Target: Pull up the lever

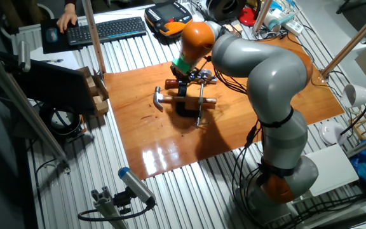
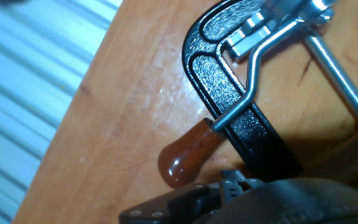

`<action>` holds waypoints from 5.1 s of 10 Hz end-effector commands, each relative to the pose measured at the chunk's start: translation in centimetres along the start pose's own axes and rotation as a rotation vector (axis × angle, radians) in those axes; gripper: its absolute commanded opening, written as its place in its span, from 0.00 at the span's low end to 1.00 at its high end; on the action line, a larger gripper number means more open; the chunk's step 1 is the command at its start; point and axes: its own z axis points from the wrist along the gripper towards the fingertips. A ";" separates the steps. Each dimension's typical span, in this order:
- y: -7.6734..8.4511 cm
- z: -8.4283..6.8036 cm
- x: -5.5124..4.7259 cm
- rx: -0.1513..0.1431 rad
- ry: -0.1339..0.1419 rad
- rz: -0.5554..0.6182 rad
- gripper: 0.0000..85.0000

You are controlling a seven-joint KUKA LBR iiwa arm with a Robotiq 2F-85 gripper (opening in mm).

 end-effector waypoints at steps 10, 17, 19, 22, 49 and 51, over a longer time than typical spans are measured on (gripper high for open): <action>1.1 0.1 0.4 0.054 -0.045 0.474 0.00; 1.1 0.1 0.4 0.073 -0.076 0.547 0.00; 1.1 0.1 0.4 0.105 -0.098 0.595 0.00; 1.1 0.3 0.4 0.104 -0.093 0.593 0.00; 1.4 5.8 -2.5 -0.071 -0.083 0.694 0.80; 1.5 5.8 -2.4 -0.072 -0.083 0.690 0.80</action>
